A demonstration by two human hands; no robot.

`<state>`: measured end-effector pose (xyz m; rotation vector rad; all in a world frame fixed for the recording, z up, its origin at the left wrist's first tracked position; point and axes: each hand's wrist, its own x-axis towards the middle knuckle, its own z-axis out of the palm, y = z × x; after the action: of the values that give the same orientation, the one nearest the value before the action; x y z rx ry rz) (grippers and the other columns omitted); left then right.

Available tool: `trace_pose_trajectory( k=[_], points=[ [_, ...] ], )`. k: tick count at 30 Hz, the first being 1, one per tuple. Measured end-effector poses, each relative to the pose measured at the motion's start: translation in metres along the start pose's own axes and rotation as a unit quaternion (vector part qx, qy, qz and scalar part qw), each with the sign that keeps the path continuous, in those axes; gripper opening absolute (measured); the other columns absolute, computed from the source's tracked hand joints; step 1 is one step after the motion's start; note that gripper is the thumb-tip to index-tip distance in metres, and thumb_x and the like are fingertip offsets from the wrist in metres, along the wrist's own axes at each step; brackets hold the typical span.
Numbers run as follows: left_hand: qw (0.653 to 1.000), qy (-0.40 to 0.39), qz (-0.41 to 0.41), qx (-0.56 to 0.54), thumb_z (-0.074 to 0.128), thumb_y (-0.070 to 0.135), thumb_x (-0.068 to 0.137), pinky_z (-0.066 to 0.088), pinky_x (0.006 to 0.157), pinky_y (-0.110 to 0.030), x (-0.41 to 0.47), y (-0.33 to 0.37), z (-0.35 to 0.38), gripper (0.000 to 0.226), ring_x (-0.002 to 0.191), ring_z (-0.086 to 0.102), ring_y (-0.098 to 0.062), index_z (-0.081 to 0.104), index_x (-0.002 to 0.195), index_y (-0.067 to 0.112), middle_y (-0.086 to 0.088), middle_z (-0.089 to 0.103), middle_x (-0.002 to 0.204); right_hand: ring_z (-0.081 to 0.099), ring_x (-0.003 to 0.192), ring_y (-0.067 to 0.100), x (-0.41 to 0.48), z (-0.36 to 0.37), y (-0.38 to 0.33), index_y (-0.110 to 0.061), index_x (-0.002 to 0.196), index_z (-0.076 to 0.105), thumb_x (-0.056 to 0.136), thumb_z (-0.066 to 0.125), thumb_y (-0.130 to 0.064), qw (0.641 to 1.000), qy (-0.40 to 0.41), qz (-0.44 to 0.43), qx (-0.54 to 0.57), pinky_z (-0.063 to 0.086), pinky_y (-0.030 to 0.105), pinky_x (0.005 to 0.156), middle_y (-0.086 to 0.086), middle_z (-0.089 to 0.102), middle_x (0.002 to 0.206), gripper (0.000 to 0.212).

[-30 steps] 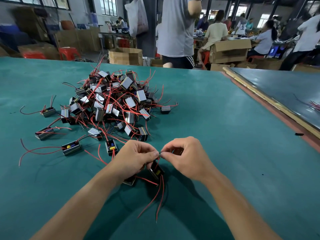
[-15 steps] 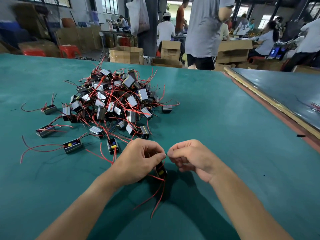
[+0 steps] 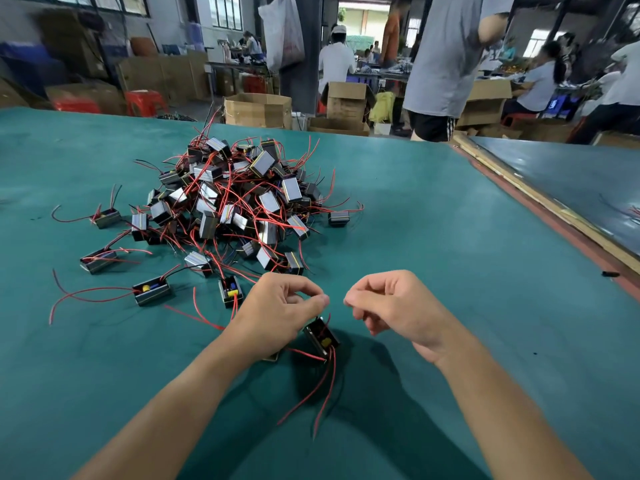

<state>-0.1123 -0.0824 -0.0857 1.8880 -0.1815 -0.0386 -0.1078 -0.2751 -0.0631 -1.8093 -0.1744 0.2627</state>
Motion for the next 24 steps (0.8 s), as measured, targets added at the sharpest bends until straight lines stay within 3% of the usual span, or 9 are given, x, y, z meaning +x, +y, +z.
trace_pose_trajectory(
  k=[7,12,16,21,24],
  points=[
    [0.999,0.018,-0.028,0.002,0.065,0.014,0.093,0.024,0.042,-0.021,0.001,0.002,0.0,0.016,0.039,0.029,-0.016,0.066,0.08,0.005,0.003,0.038,0.038,0.052,0.052,0.001,0.005,0.019,0.016,-0.016,0.075,0.073,0.085,0.075,-0.025,0.99,-0.012,-0.053,-0.134,0.041,0.018,0.055,-0.01,0.066,0.06,0.013],
    [0.999,0.015,-0.042,0.008,0.063,0.013,0.093,0.021,0.04,-0.02,0.003,0.001,-0.001,0.016,0.035,0.026,-0.012,0.067,0.081,0.002,0.004,0.036,0.039,0.055,0.055,0.003,0.005,0.022,0.018,-0.026,0.07,0.069,0.083,0.073,-0.026,0.979,-0.004,-0.098,-0.179,0.048,0.026,0.057,-0.007,0.068,0.063,0.014],
    [0.999,0.022,-0.043,0.014,0.062,0.013,0.093,0.02,0.038,-0.017,0.005,-0.003,-0.001,0.015,0.033,0.023,-0.01,0.066,0.082,0.003,0.006,0.034,0.038,0.046,0.051,0.003,0.002,0.018,0.013,-0.023,0.068,0.067,0.08,0.07,-0.023,0.975,-0.04,-0.113,-0.186,0.039,0.02,0.053,-0.012,0.057,0.054,0.012],
    [0.999,0.023,-0.031,0.017,0.058,0.011,0.095,0.017,0.036,-0.015,0.008,-0.008,0.0,0.01,0.031,0.021,-0.01,0.058,0.086,0.008,0.007,0.034,0.036,0.045,0.046,0.002,-0.002,0.018,0.009,-0.019,0.071,0.068,0.08,0.067,-0.02,0.978,-0.066,-0.121,-0.159,0.035,0.013,0.049,-0.016,0.059,0.052,0.009],
    [0.999,0.015,-0.025,0.017,0.056,0.008,0.095,0.017,0.036,-0.014,0.008,-0.01,0.0,0.007,0.03,0.02,-0.009,0.056,0.088,0.008,0.007,0.033,0.036,0.054,0.058,0.012,-0.003,0.019,0.008,-0.015,0.076,0.068,0.076,0.066,-0.023,0.982,-0.082,-0.122,-0.121,0.044,0.027,0.056,0.0,0.072,0.071,0.008]
  ],
)
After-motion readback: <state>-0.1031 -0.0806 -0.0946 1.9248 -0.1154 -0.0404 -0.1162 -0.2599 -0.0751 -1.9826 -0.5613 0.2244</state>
